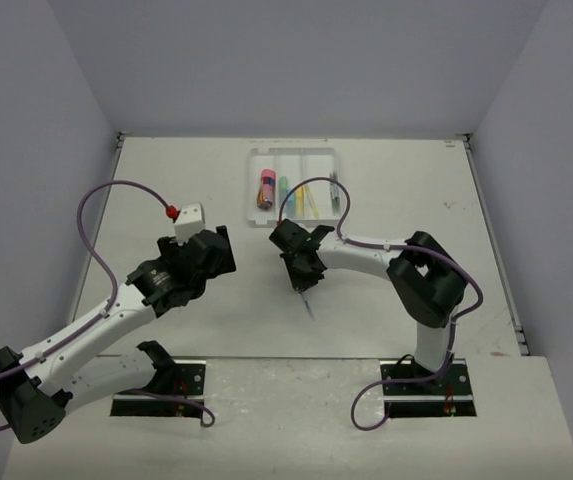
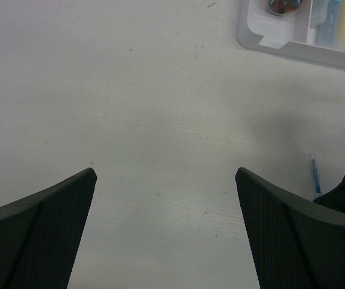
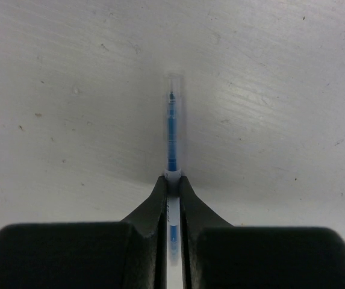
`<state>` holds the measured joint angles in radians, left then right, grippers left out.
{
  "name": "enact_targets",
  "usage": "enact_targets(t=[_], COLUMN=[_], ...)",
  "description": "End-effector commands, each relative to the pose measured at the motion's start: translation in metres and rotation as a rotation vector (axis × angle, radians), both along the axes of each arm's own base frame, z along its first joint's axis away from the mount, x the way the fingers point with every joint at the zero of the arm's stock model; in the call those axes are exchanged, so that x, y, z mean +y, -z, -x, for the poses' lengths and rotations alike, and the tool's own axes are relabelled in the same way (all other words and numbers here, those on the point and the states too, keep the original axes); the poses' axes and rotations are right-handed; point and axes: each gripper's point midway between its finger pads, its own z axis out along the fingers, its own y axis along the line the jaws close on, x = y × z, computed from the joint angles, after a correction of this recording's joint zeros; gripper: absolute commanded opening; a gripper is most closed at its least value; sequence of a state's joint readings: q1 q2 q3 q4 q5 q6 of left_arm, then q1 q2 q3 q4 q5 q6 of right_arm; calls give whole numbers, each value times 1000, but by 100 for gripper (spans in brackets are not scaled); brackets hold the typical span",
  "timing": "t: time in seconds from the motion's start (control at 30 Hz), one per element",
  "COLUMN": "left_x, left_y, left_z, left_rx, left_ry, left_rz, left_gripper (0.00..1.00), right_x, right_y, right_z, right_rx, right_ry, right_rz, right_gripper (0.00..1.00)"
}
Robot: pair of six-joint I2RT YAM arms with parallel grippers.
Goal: Sort the stationery into containers
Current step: Pick up the pen from the center of the board, then place the pen in the storage box.
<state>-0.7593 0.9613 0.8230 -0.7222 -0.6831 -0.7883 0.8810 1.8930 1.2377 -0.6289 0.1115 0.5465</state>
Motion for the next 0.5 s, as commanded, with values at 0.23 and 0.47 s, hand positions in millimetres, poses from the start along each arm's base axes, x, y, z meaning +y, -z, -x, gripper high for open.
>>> enact_targets(t=[0.23,0.47], left_x=[29,33], left_y=[-43,-36], left_z=[8,7], left_rx=[-66,-71], left_ry=[40,20], left_rz=[-129,-145], left_gripper=[100,100], right_x=[-50,-71], right_y=[-111,-137], right_z=[-117,-225], right_rx=[-211,-291], right_ry=[194,286], right_rz=[-148,-108], right_gripper=[0,0])
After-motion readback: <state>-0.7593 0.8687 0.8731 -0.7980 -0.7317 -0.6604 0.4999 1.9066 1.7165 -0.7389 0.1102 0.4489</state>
